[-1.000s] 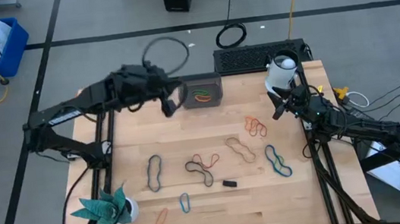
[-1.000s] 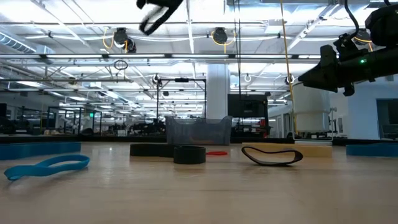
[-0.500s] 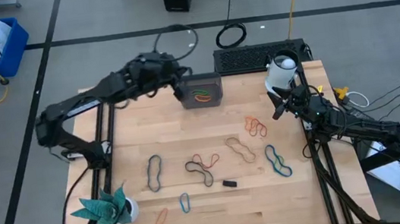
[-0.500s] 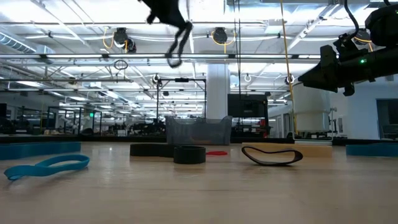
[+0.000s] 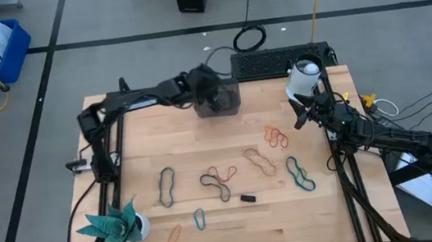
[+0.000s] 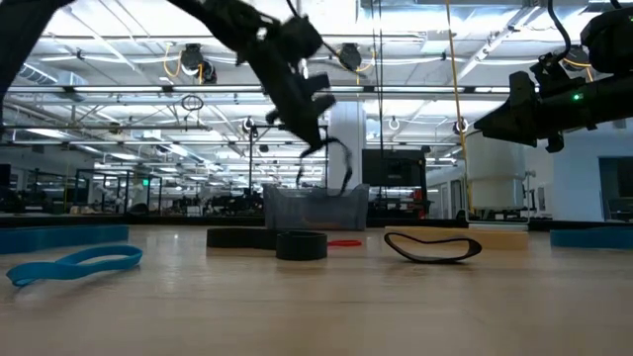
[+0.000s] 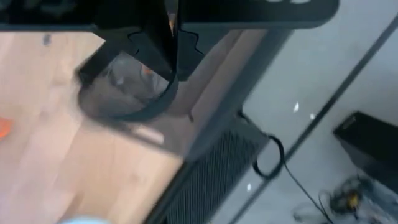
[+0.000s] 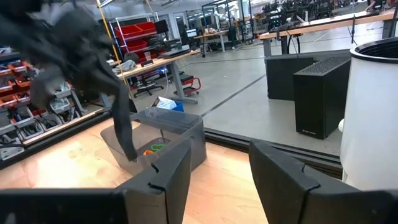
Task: Pick and place rubber bands into bin
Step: Put the top black rubber band into the black bin
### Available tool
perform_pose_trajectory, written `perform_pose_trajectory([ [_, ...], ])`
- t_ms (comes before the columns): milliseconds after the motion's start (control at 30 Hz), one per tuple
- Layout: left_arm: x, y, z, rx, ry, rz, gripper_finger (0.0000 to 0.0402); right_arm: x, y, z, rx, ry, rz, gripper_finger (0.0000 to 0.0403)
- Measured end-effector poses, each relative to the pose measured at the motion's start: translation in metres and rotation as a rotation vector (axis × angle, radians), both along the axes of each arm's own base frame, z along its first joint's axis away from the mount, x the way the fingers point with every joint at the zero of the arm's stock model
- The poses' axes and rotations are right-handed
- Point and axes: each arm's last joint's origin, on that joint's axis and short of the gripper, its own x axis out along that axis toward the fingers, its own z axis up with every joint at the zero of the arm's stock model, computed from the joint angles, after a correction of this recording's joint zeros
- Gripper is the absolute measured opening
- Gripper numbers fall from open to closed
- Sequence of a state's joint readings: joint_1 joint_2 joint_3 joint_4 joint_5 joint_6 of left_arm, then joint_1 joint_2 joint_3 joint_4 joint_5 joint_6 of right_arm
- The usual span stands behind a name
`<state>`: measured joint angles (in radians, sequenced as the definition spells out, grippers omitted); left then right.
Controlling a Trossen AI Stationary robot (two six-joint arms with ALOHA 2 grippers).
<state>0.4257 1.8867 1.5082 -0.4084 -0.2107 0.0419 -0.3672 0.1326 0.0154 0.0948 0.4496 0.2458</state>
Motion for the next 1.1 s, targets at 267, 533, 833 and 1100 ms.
perform_pose_trajectory([
  [267,0.013,0.010,-0.056,-0.058,0.125,0.015,0.0014,0.000,0.000,0.000,0.000,0.000,0.000,0.0155],
  [533,0.015,0.010,-0.064,-0.067,0.139,0.012,0.0020,0.000,0.000,0.000,0.000,0.001,0.000,0.0155],
  [833,0.015,0.010,-0.060,-0.064,0.130,0.010,0.0007,0.000,0.000,0.000,0.000,0.001,0.000,0.0155],
  [1100,0.015,0.010,-0.060,-0.070,0.124,0.019,0.0029,0.000,0.000,0.000,0.000,0.001,0.000,0.0155],
])
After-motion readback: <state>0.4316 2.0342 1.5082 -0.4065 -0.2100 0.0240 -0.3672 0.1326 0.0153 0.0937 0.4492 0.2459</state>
